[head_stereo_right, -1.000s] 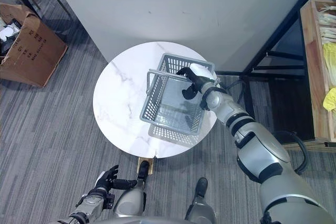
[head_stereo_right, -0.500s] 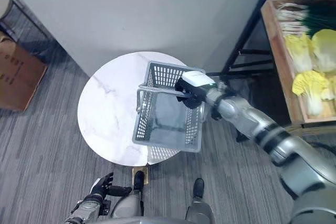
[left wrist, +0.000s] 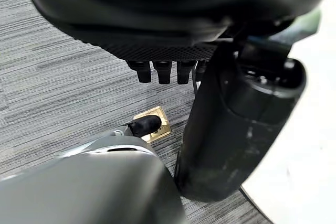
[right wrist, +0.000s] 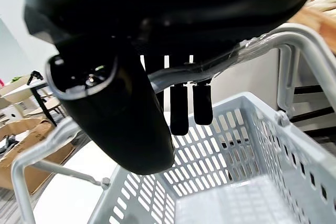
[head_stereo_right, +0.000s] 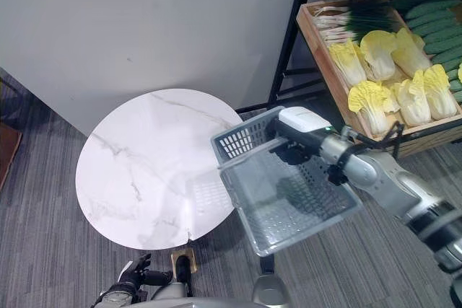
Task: Get the vegetables into the basket
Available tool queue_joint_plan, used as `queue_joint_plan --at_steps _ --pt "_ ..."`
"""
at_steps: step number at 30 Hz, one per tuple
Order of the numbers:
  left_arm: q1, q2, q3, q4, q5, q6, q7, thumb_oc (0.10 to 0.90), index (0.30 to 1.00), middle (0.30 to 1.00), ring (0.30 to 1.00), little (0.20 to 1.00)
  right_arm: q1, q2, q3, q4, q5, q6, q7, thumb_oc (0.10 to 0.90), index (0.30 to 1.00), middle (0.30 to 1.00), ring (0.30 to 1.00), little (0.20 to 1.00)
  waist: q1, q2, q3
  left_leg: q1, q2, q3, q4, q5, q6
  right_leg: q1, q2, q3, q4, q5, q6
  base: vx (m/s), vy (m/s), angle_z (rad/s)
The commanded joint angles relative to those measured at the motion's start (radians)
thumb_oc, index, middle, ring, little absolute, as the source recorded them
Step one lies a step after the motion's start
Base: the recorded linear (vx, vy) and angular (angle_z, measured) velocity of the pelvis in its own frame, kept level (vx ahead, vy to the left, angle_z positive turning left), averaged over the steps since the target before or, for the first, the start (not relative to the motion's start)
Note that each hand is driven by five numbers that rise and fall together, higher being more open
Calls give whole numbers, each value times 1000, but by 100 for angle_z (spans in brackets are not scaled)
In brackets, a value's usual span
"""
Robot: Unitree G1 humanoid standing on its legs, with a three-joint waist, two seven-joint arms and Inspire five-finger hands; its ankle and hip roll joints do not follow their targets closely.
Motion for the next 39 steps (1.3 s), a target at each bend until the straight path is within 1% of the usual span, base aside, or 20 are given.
queue_joint_plan --at_steps 1,4,8,9,11,12,13,16,17,18,20,21,24,25,26,29,30,31,35,39 --pt "32 44 -13 96 42 12 0 900 1000 1000 1000 1000 -84 -4 -170 -140 25 -98 -93 400 300 300 300 300 22 -56 -51 51 12 -14 18 -34 4 21 -59 40 5 -3 53 -9 19 -16" --pt "32 54 -8 92 67 10 -3 900 1000 1000 1000 1000 -13 -22 -234 -159 -43 -105 -115 400 300 300 300 300 3 -73 -24 -3 1 -2 160 -102 19 -4 -77 72 49 -4 56 -44 47 -27" --pt "18 60 -11 81 91 11 -8 900 1000 1000 1000 1000 98 -36 -333 -172 -78 -99 -128 400 300 300 300 300 -31 -78 -8 -27 -31 15 217 -146 38 -37 -106 98 89 12 76 -78 166 -23" --pt "10 65 -17 77 102 11 -6 900 1000 1000 1000 1000 127 -34 -361 -175 -89 -97 -134 400 300 300 300 300 -39 -80 -4 -29 -40 26 220 -152 44 -53 -115 111 97 35 87 -94 177 -5" --pt "-3 74 -23 69 117 6 -3 900 1000 1000 1000 1000 151 -23 -383 -172 -109 -92 -145 400 300 300 300 300 -63 -91 3 -30 -57 55 204 -152 54 -97 -126 149 98 143 119 -147 126 -12" --pt "-14 84 -23 74 121 5 4 900 1000 1000 1000 1000 136 -16 -371 -171 -122 -90 -152 400 300 300 300 300 -69 -97 12 -31 -56 76 196 -146 54 -128 -124 160 94 215 119 -188 73 -36" --pt "-26 94 -23 70 118 7 9 900 1000 1000 1000 1000 123 -12 -359 -180 -139 -88 -161 400 300 300 300 300 -73 -97 23 -30 -48 98 187 -144 56 -153 -121 154 94 245 119 -234 105 -57" --pt "-28 117 -34 24 112 -1 10 900 1000 1000 1000 1000 86 -10 -329 -192 -149 -84 -166 400 300 300 300 300 -56 -85 50 -33 -36 173 169 -126 79 -180 -128 10 162 142 108 -232 195 -128" --pt "-28 116 -33 24 112 -1 10 900 1000 1000 1000 1000 84 -11 -327 -192 -149 -84 -166 400 300 300 300 300 -56 -84 53 -30 -35 173 169 -126 78 -179 -128 10 165 139 107 -274 199 -134" --pt "-29 131 -28 10 109 3 7 900 1000 1000 1000 1000 66 -5 -308 -198 -149 -86 -165 400 300 300 300 300 -33 -79 56 -32 -26 219 152 -108 88 -152 -129 -85 229 58 85 -185 174 -86" --pt "-19 143 -22 -9 113 10 2 900 1000 1000 1000 1000 36 5 -274 -196 -163 -85 -164 400 300 300 300 300 -4 -67 45 -30 -10 254 148 -113 90 -99 -145 -140 331 -12 80 -187 144 -137" --pt "-12 150 -25 -17 120 8 1 900 1000 1000 1000 1000 21 13 -265 -200 -160 -87 -162 400 300 300 300 300 9 -63 36 -40 -4 279 152 -104 94 -69 -156 -171 360 -21 76 -161 53 -162" --pt "6 154 -23 -25 122 9 -4 900 1000 1000 1000 1000 -16 33 -231 -208 -157 -91 -155 400 300 300 300 300 26 -66 20 -48 1 327 144 -88 96 -17 -175 -198 382 -24 78 -154 35 -65" --pt "21 155 -25 -17 126 8 -6 900 1000 1000 1000 1000 -71 45 -190 -208 -158 -97 -152 400 300 300 300 300 53 -69 -5 -60 11 382 125 -72 100 34 -196 -233 386 -12 78 -150 -3 -80" --pt "26 150 -20 -8 126 8 -6 900 1000 1000 1000 1000 -89 48 -171 -208 -156 -98 -149 400 300 300 300 300 62 -76 -16 -62 12 404 125 -68 98 56 -201 -243 371 6 84 -193 -24 -89" --pt "28 143 -10 1 121 11 -7 900 1000 1000 1000 1000 -111 51 -155 -220 -150 -103 -151 400 300 300 300 300 78 -93 -33 -72 9 462 137 -66 100 97 -186 -283 324 26 94 -85 -36 -114" --pt "21 142 -5 9 122 13 -5 900 1000 1000 1000 1000 -113 52 -154 -229 -146 -106 -153 400 300 300 300 300 81 -95 -35 -69 13 475 143 -64 95 82 -177 -303 322 11 94 -132 -250 -151" --pt "11 125 2 13 120 13 -2 900 1000 1000 1000 1000 -107 38 -162 -234 -134 -105 -156 400 300 300 300 300 74 -84 -33 -76 47 496 190 -53 69 105 -130 -357 234 -94 58 -62 -247 -89" --pt "10 110 -3 18 128 12 -5 900 1000 1000 1000 1000 -81 19 -179 -247 -132 -108 -152 400 300 300 300 300 63 -68 -24 -93 88 502 212 -19 36 132 -83 -360 167 -153 32 -67 -183 -20" --pt "12 86 -19 7 131 9 -10 900 1000 1000 1000 1000 -27 -15 -221 -251 -134 -109 -152 400 300 300 300 300 44 -48 -4 -113 136 500 238 27 -3 142 -43 -347 135 -177 13 -88 -152 -10"
